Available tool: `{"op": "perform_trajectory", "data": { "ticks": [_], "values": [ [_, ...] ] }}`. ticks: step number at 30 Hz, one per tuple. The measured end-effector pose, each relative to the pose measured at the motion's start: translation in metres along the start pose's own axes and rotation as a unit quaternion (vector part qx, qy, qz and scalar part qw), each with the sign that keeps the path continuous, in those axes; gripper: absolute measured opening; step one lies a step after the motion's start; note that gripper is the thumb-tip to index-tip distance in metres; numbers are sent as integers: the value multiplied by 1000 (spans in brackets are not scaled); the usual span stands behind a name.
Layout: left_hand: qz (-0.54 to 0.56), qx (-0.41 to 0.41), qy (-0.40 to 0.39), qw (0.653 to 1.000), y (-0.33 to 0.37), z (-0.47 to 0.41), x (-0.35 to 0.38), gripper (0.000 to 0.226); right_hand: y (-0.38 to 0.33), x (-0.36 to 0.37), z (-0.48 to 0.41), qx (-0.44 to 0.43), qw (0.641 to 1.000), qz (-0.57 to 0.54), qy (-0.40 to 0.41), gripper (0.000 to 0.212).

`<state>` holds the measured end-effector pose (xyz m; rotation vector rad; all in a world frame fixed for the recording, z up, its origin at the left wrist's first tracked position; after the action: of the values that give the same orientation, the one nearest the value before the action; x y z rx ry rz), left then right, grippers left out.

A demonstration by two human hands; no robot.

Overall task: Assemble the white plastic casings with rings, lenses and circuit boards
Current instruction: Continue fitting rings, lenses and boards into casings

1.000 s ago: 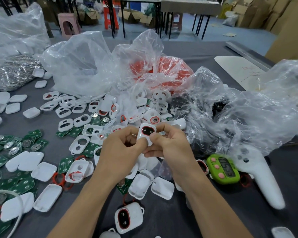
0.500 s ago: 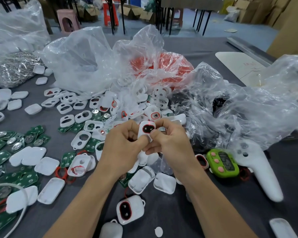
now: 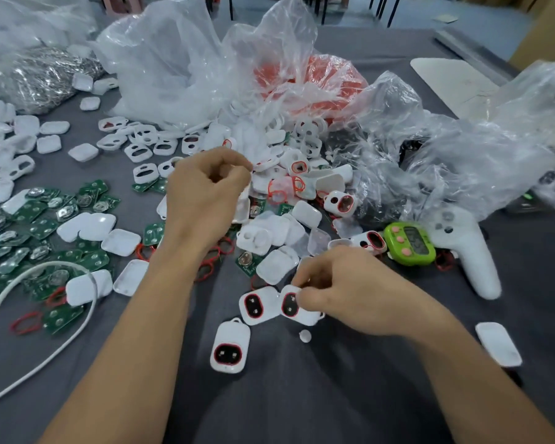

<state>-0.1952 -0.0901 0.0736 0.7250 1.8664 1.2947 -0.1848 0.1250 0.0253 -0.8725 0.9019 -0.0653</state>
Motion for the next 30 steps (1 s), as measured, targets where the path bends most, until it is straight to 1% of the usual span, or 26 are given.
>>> {"op": "perform_trajectory", "data": {
  "ticks": [2, 3, 5, 6, 7, 8, 9, 10, 11, 14, 17, 19, 21, 23, 25, 27, 28, 30],
  "values": [
    [-86, 30, -97, 991, 8, 11, 16, 26, 3, 4, 6, 15, 999, 13, 36, 6],
    [-132, 50, -161, 977, 10, 21, 26, 29, 4, 3, 9, 15, 997, 11, 68, 8],
    [-207, 82, -294, 930, 4, 46, 46, 38, 3, -2, 14, 1, 990, -5, 141, 10],
    [-238, 93, -346, 903, -2, 59, 52, 43, 3, -7, 17, -11, 984, -11, 180, 10],
    [-266, 101, -384, 878, -9, 70, 57, 47, 3, -12, 20, -21, 975, -11, 222, 12],
    [-285, 107, -406, 861, -16, 79, 61, 51, 5, -18, 24, -26, 964, -5, 266, 15],
    [-294, 112, -411, 856, -21, 83, 62, 53, 8, -24, 25, -24, 954, 10, 299, 18],
    [-295, 118, -402, 859, -23, 84, 62, 52, 10, -26, 24, -19, 949, 29, 314, 20],
    [-293, 128, -386, 865, -23, 82, 62, 51, 12, -25, 21, -13, 950, 52, 308, 24],
    [-293, 153, -333, 883, -25, 69, 68, 49, 16, -16, 3, -7, 963, 89, 256, 38],
    [-285, 143, -286, 904, -27, 53, 79, 52, 15, -22, -10, -3, 954, 102, 283, 41],
    [-272, 128, -249, 921, -25, 43, 84, 51, 13, -28, -18, 1, 948, 102, 303, 41],
    [-271, 123, -216, 930, -22, 38, 88, 49, 10, -32, -26, 1, 950, 92, 299, 38],
    [-270, 124, -193, 935, -18, 37, 92, 50, 8, -37, -31, 0, 951, 88, 296, 29],
    [-258, 121, -165, 944, -15, 34, 89, 51, 8, -52, -30, -10, 941, 68, 332, 21],
    [-252, 137, -126, 950, -9, 26, 83, 52, 10, -68, -30, -10, 929, 50, 366, 29],
    [-258, 156, -108, 948, -5, 21, 80, 53, 10, -72, -34, -8, 931, 59, 361, 38],
    [-287, 184, -86, 936, 0, 11, 81, 56, 10, -75, -51, -7, 941, 105, 321, 53]
  ]
}}
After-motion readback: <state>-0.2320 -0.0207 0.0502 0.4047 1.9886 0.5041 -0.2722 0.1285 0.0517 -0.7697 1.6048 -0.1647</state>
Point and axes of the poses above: each hand's wrist, its own z-axis away from the middle knuckle, its own x-axis out of the palm, y = z × x, the point moved 9 cm from there along -z, towards the middle knuckle
